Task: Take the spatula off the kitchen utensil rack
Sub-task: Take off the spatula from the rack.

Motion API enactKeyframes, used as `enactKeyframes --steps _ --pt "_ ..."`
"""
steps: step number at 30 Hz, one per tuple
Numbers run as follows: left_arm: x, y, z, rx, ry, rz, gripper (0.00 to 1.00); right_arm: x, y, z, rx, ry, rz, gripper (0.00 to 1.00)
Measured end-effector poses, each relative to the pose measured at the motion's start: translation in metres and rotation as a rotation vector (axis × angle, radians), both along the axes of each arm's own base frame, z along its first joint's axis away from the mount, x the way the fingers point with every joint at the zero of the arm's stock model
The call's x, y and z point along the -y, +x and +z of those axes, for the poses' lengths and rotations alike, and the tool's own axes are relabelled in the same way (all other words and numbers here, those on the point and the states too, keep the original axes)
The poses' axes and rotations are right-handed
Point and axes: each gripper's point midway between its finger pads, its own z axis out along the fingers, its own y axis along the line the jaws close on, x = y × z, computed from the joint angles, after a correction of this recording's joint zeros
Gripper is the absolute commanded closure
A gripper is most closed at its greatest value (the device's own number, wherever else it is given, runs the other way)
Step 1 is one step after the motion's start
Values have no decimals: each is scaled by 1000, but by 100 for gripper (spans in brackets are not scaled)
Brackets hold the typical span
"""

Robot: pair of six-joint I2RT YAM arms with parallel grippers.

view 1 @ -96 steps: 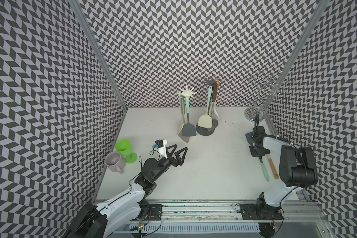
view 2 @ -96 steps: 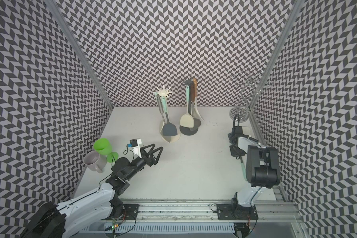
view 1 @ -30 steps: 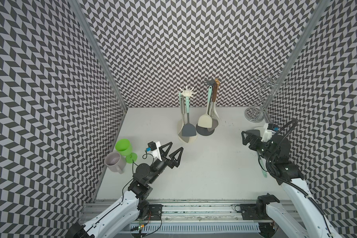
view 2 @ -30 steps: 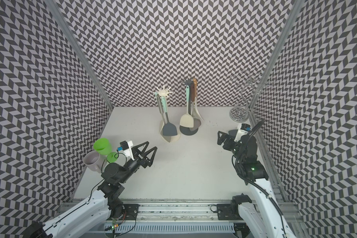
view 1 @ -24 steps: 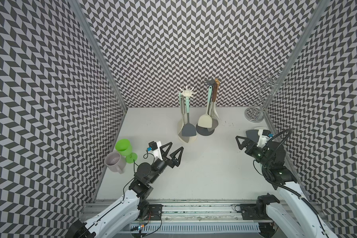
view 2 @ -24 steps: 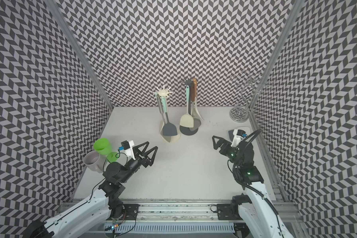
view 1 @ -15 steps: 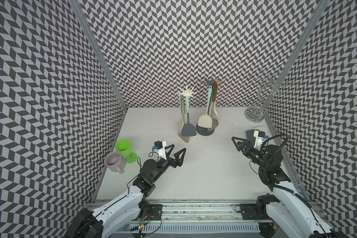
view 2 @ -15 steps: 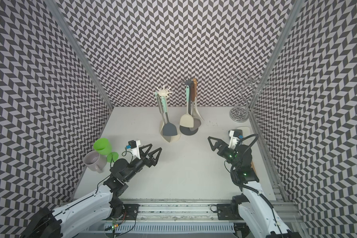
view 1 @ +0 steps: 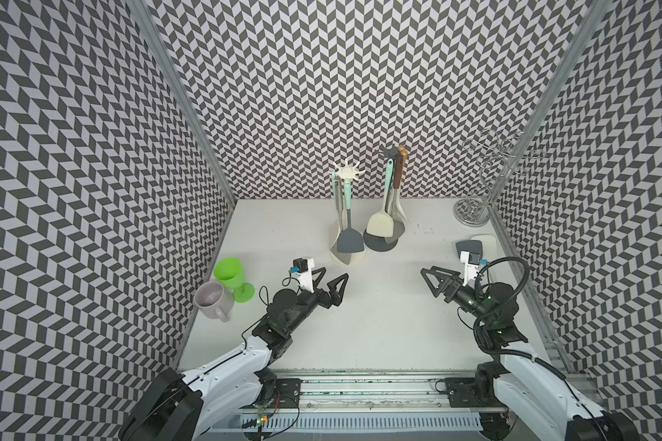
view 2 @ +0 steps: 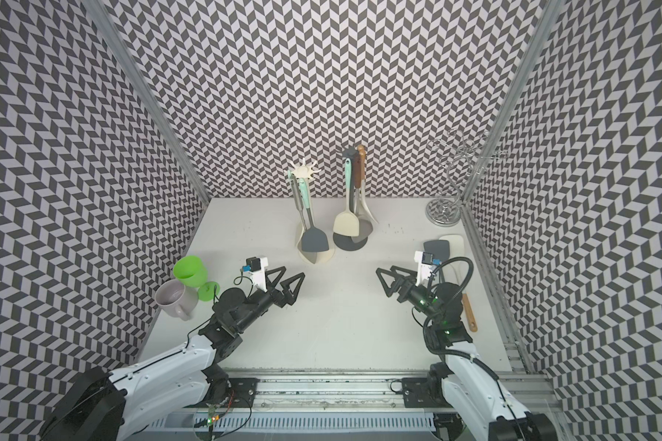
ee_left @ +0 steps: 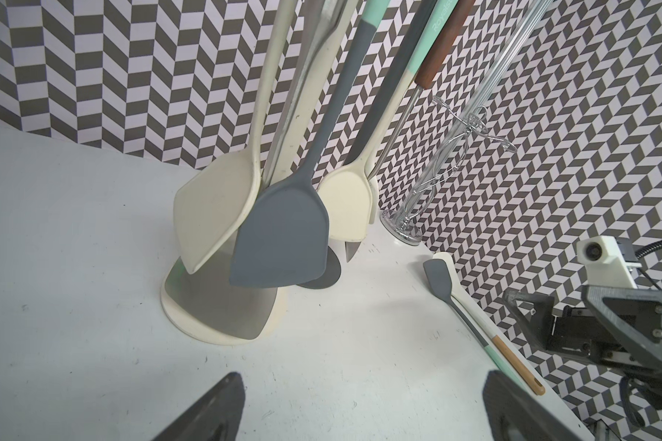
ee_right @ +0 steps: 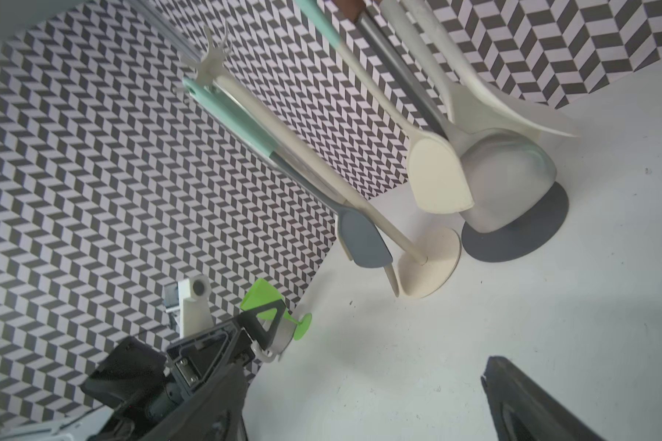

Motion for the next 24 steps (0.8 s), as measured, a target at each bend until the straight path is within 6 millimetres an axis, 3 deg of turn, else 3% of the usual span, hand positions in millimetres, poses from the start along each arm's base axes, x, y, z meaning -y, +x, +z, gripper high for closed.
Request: enactKeyframes --steps 8,14,24 --pt "2 2 -5 -17 11 -3 1 -36 -13 -17 72 -141 75 7" --pt "0 4 -1 -8 4 4 1 -47 -14 -38 79 -242 87 14" --pt "-25 16 8 -19 -70 60 1 -51 -13 -40 149 -331 48 19"
